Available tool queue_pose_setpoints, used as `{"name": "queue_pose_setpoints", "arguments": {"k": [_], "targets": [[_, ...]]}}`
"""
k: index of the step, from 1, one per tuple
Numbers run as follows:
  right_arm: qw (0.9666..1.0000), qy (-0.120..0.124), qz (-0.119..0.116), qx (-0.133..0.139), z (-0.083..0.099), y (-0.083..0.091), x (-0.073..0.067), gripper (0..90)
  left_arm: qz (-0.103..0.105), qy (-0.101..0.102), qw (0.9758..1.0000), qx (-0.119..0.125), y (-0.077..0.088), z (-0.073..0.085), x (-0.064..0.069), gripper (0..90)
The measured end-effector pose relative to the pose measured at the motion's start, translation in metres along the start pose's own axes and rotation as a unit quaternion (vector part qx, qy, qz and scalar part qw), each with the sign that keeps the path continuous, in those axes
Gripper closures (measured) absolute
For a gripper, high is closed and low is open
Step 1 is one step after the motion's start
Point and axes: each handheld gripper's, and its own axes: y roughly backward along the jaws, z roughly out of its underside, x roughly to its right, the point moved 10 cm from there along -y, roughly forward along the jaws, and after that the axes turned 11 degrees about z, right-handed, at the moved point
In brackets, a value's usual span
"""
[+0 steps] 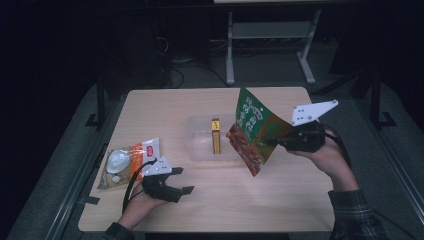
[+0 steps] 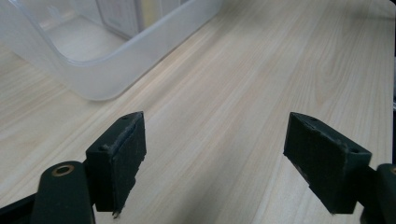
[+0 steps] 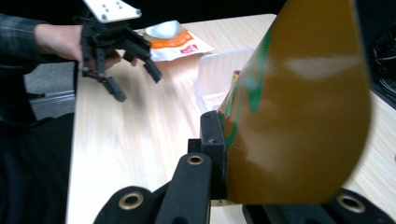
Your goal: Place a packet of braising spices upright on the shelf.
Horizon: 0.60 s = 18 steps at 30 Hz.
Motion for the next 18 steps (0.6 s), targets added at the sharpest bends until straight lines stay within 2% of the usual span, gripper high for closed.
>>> {"name": "queue_pose_setpoints", "arguments": {"k": [6,18], "targets": [[0.9998,-0.003,0.018,-0.01,-0.001,-0.012,0.015,90.0,0.002,-0.005,0.9999,-0.013,-0.003,0.003,0.003,17.0],[0.9989,-0.011,0.046,0.0,-0.014,-0.027,0.044,90.0,0.009,-0.007,0.9996,-0.027,-0.007,0.006,0.004,16.7]]}}
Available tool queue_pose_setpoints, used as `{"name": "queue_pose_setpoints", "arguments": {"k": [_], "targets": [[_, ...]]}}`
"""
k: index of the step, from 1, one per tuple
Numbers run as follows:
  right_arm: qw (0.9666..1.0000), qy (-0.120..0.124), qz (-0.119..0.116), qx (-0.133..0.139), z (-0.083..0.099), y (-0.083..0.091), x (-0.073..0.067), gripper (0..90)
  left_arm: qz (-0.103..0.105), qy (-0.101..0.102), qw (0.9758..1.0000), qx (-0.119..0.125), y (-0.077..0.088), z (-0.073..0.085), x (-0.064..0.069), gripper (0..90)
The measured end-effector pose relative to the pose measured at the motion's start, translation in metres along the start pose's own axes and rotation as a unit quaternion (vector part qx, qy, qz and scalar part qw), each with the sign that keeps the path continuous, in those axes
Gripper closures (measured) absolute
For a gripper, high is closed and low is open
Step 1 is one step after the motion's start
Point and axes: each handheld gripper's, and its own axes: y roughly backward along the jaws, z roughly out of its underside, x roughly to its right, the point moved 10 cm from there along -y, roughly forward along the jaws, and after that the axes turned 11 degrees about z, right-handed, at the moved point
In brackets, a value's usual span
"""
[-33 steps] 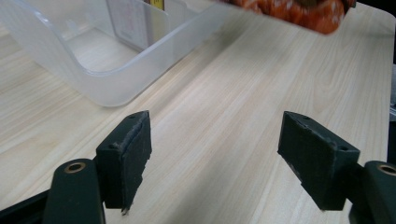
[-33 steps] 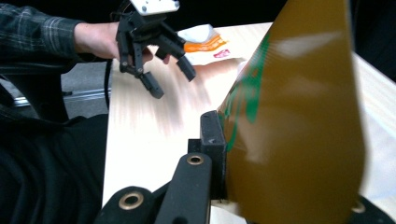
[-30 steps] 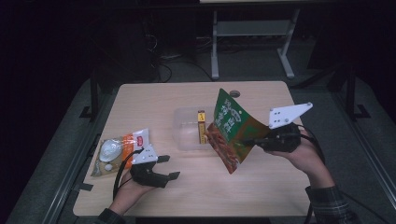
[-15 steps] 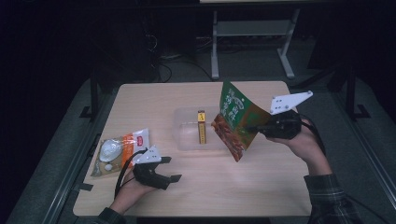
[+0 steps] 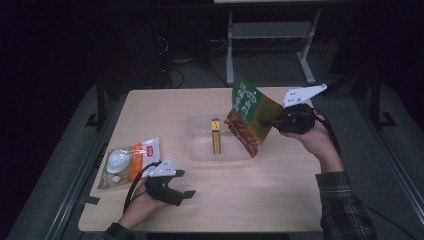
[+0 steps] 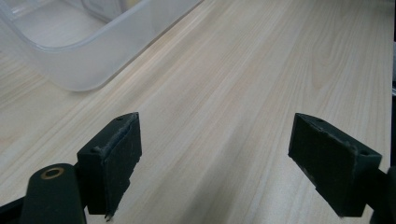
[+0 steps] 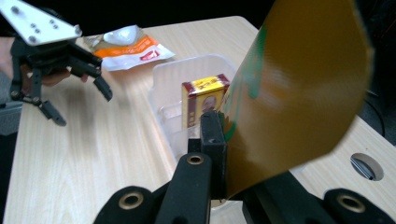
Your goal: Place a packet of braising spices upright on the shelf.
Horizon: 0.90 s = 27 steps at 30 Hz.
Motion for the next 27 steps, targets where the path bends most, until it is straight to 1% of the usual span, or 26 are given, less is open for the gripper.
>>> {"name": "queue_pose_setpoints", "arguments": {"k": [3,6,7,9,10,11,12,14,16,17,22,27], "targets": [[1.0,-0.001,0.006,-0.003,-0.001,-0.004,0.005,90.0,0.001,0.001,1.0,0.0,-0.001,0.0,0.0,16.7],[0.9999,-0.007,0.008,-0.002,-0.001,-0.009,0.009,90.0,0.002,0.0,1.0,-0.001,-0.001,0.0,0.0,16.7],[0.9999,-0.009,0.009,-0.004,-0.001,-0.011,0.01,90.0,0.003,0.003,1.0,0.0,-0.002,0.0,0.001,16.7],[0.9999,-0.009,0.011,-0.004,-0.001,-0.015,0.011,90.0,0.004,0.003,1.0,0.0,-0.002,0.0,0.001,16.7],[0.9999,-0.008,0.01,-0.006,0.0,-0.017,0.011,90.0,0.005,0.005,1.0,0.001,-0.002,0.0,0.002,16.7],[0.9999,-0.009,0.011,-0.009,0.001,-0.019,0.011,90.0,0.005,0.004,1.0,0.0,-0.002,0.0,0.002,16.7],[0.9999,-0.007,0.012,-0.008,0.001,-0.02,0.012,90.0,0.003,-0.003,1.0,-0.003,-0.002,0.0,0.001,16.7],[0.9998,-0.012,0.012,-0.006,0.001,-0.021,0.012,90.0,0.004,0.0,1.0,-0.003,-0.002,0.001,0.001,16.7],[0.9998,-0.01,0.015,-0.005,0.001,-0.022,0.013,90.0,0.004,0.001,1.0,-0.004,-0.002,0.001,0.0,16.7],[0.9998,-0.013,0.013,-0.006,0.001,-0.022,0.013,90.0,0.004,0.001,1.0,-0.003,-0.002,0.001,0.0,16.7],[0.9997,-0.008,0.021,-0.006,-0.002,-0.027,0.016,89.9,0.003,0.001,1.0,-0.003,-0.002,0.001,0.001,16.7],[0.9996,-0.007,0.024,-0.013,0.001,-0.033,0.017,89.9,0.003,0.0,1.0,-0.005,-0.003,0.001,0.0,16.7]]}}
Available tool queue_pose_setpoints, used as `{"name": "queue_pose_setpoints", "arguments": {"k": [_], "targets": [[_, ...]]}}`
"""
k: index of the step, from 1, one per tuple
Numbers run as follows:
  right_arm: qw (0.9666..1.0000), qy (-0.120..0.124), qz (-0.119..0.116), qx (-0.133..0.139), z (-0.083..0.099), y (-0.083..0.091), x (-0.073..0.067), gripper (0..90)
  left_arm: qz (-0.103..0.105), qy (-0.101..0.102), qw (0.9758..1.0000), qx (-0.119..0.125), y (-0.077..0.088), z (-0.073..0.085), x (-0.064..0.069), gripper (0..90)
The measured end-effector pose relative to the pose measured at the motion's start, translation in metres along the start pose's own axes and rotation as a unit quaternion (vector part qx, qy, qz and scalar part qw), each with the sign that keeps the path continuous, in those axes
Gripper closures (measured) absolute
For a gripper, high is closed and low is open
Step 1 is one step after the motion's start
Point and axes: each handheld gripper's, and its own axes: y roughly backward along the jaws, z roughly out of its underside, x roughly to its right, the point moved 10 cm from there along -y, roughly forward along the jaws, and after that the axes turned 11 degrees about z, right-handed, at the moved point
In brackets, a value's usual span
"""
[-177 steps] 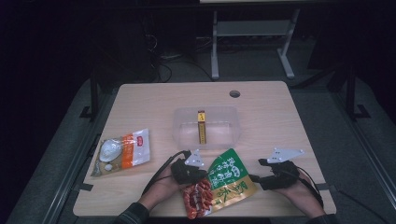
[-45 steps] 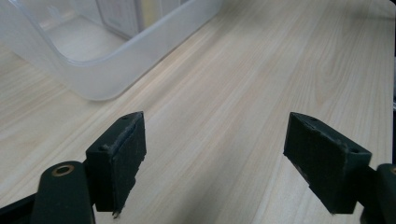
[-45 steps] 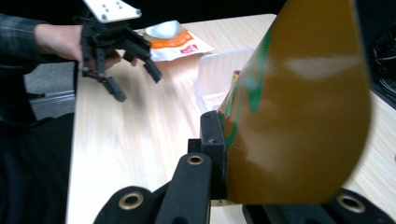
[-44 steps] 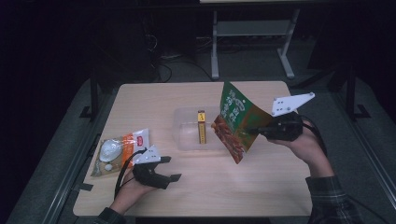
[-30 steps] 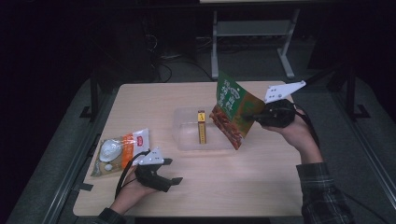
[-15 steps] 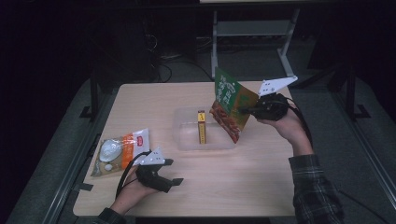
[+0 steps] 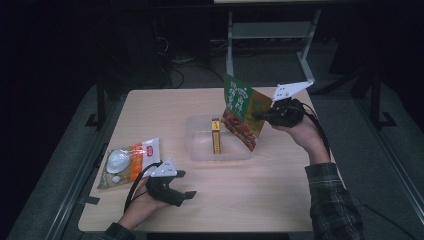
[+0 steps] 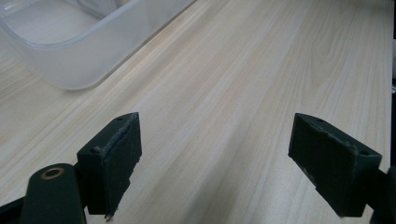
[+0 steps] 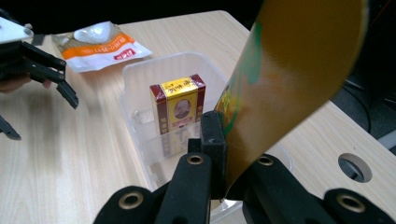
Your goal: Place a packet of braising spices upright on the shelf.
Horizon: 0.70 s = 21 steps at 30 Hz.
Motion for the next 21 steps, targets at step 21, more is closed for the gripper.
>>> {"name": "queue_pose_setpoints", "arguments": {"k": [21], "targets": [[0.9995,-0.019,-0.003,-0.025,0.019,-0.023,-0.001,89.7,0.009,0.01,0.9992,-0.039,-0.007,0.012,-0.001,16.6]]}}
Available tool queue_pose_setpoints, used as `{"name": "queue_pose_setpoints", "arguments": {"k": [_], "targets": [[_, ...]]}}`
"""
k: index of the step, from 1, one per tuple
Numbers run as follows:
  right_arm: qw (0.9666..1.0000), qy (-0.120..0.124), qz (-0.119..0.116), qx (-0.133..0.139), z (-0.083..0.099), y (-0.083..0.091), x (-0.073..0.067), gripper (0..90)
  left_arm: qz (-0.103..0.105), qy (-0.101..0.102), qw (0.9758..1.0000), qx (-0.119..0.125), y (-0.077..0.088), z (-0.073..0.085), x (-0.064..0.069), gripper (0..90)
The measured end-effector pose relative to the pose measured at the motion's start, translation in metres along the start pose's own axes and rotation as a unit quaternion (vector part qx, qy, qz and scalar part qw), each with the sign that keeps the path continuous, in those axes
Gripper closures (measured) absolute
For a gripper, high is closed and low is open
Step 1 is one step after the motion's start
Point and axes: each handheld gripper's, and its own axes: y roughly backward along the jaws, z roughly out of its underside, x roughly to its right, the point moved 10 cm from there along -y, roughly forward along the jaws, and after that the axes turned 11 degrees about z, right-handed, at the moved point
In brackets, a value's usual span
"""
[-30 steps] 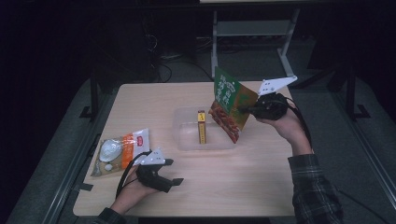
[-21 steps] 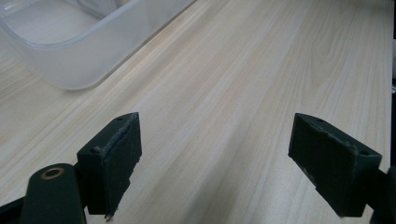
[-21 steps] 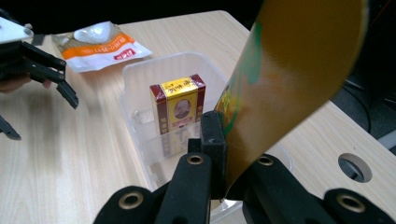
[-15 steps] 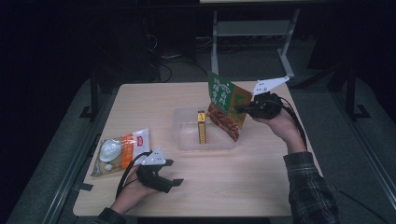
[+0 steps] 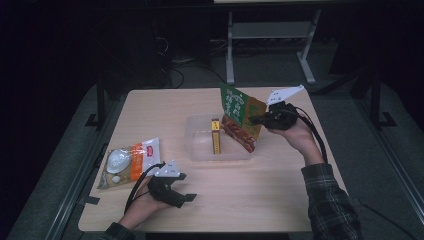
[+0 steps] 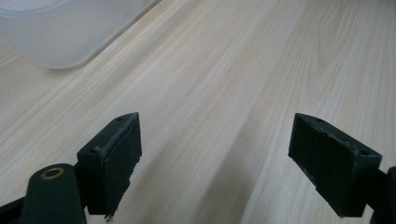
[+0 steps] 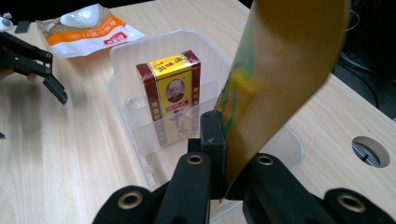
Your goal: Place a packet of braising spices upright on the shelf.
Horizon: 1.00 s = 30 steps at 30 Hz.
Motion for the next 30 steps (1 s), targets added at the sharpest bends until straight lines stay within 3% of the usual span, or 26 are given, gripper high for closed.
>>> {"name": "queue_pose_setpoints", "arguments": {"k": [18,26,30], "targets": [[0.9995,-0.016,-0.021,-0.017,0.015,-0.005,-0.005,83.5,0.005,-0.003,0.9999,-0.013,-0.004,0.003,0.002,16.6],[0.9991,-0.042,-0.007,-0.006,0.019,-0.002,-0.002,44.6,0.001,-0.002,0.9999,-0.012,-0.002,0.002,0.0,16.6],[0.998,-0.063,0.001,0.005,0.024,0.007,0.0,32.6,-0.002,-0.001,0.9999,-0.01,-0.001,0.001,0.0,16.6]]}}
